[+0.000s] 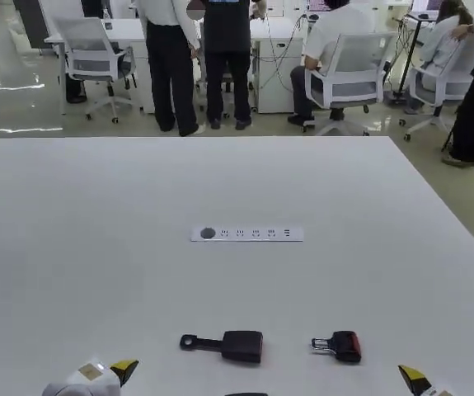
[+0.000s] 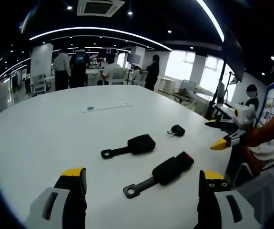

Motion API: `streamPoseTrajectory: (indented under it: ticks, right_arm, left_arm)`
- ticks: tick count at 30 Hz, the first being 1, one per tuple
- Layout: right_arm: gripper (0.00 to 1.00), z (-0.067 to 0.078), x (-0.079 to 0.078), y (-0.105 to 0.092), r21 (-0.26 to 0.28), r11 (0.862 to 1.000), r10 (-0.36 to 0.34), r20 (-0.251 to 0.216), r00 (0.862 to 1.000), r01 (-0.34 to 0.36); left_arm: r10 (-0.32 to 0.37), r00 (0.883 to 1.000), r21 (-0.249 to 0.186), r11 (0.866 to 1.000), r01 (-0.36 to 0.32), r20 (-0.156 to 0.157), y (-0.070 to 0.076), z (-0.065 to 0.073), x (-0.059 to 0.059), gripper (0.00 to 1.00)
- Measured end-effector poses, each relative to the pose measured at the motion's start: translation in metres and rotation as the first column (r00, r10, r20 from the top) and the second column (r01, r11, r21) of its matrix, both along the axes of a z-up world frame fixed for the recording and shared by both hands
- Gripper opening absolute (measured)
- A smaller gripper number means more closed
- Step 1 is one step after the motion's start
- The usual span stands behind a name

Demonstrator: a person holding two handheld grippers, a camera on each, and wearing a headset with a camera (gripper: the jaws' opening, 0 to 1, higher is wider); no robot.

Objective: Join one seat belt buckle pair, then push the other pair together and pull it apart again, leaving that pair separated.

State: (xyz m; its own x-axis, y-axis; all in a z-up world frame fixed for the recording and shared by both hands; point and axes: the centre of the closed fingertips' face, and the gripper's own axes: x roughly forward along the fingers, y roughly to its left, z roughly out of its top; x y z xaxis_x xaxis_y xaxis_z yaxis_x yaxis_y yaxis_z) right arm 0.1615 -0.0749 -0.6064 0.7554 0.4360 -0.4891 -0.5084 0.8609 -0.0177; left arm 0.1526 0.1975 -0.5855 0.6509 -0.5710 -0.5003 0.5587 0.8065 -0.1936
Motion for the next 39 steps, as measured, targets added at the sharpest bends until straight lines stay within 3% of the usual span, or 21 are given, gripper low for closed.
streamPoseTrajectory:
  ticks: [12,17,39]
  right_arm:
    - [0.99,0.001,-0.020,0.003,0.009,1.000,-0.008,0.001,1.000,0.008]
    - [0.99,0.005,-0.022,0.002,0.013,1.000,-0.018,0.009,1.000,0.018]
    - [0.99,0.010,-0.024,-0.003,0.010,1.000,-0.025,0.016,1.000,0.025]
  left_arm:
    - [-0.015,1.000,0.016,1.000,0.015,0.018,0.013,0.002,-0.016,1.00]
    - [-0.015,1.000,0.013,1.000,0.015,0.020,0.009,0.004,-0.020,1.00]
    - [-0.001,1.000,0.005,1.000,0.001,0.031,0.009,0.005,-0.022,1.00]
